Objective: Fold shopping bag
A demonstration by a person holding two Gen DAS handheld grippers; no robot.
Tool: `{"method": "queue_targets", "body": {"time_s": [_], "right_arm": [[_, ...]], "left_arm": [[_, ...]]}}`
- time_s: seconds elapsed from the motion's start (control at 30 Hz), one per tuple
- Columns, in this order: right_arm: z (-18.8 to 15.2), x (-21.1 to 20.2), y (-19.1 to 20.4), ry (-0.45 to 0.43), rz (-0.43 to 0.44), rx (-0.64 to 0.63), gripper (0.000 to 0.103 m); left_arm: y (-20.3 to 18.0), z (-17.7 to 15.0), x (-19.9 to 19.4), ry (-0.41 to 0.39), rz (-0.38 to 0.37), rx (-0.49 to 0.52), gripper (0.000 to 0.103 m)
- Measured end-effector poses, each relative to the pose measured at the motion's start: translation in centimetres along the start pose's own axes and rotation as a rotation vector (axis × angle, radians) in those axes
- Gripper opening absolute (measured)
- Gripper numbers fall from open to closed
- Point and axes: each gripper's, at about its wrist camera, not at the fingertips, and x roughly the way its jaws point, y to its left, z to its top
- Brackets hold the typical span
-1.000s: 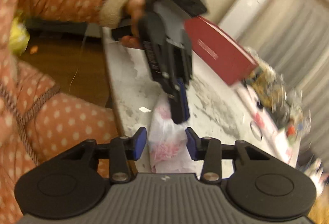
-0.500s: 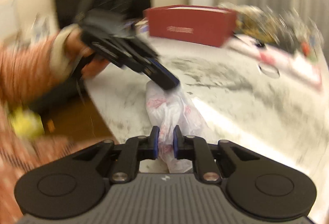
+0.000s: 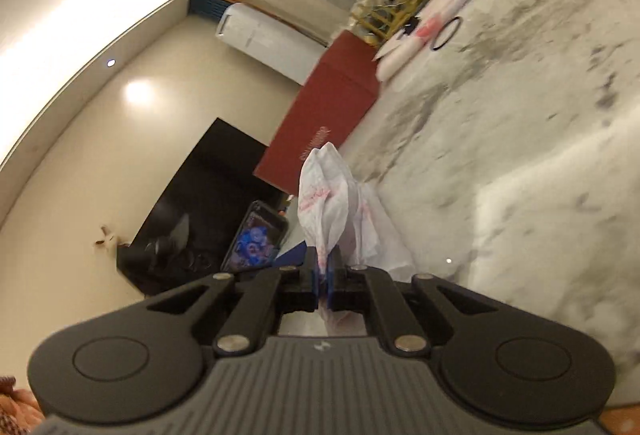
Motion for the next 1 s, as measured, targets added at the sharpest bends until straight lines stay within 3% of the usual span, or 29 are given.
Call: {"method": "queue_targets", "body": {"time_s": [0.07,0.13,0.17,0.2,0.37,0.5,0.6,0.7,0.8,0.9,0.93,0.97,1.0], "right_arm": [[-0.8,0.3,0.6,-0.024,0.016,-0.041,0.003],[-1.4,0.3,1.1,-0.067,0.039,-0.062,0.003],[-1.5,0.3,1.5,-0.092,0.038,-0.084,0.003],[-1.6,0.2,2.0,-0.114,0.034,-0.11,0.003],[-1.5,0.5,3.3,-0.121,0.001,-0.175,0.005],[-1.2,0.1,5.0,-0.093,-0.046,-0.303,0.017],[0.5,-1.7,6.9,-0.128,-0.143,-0.44,0.019],[4.8,-0.9,8.1,-0.099,-0.323,-0.562,0.019],[9.8,2.9,7.8,-0.014,-0.5,-0.676,0.019],[15.3,8.1,6.0,0.102,-0.551,-0.629,0.022],[16.9,9.7,5.4,0.146,-0.562,-0.614,0.027],[17.9,11.4,4.9,0.192,-0.575,-0.613,0.046],[18.8,13.0,4.4,0.238,-0.591,-0.618,0.052]], "left_arm": [[-0.2,-0.3,0.9,0.007,0.007,0.002,0.102],[0.0,-0.8,1.6,0.014,0.008,-0.005,0.087],[0.3,-1.0,1.8,0.015,0.005,-0.021,0.053],[0.8,-1.2,2.0,0.011,0.003,-0.034,0.032],[1.7,-1.9,2.2,-0.031,-0.04,-0.028,0.014],[0.9,-1.0,0.0,-0.136,-0.022,0.08,0.009],[-0.5,-0.8,-1.7,-0.176,0.065,0.245,0.009],[-1.1,-1.6,-1.2,-0.161,0.07,0.295,0.009],[-1.8,-2.7,-0.6,-0.161,0.063,0.346,0.009],[-1.9,-2.8,-1.1,-0.168,0.074,0.372,0.009],[-1.9,-2.8,-1.7,-0.174,0.08,0.376,0.009],[-1.8,-2.6,-2.9,-0.183,0.091,0.382,0.009],[-1.6,-2.5,-3.7,-0.191,0.1,0.386,0.009]]}}
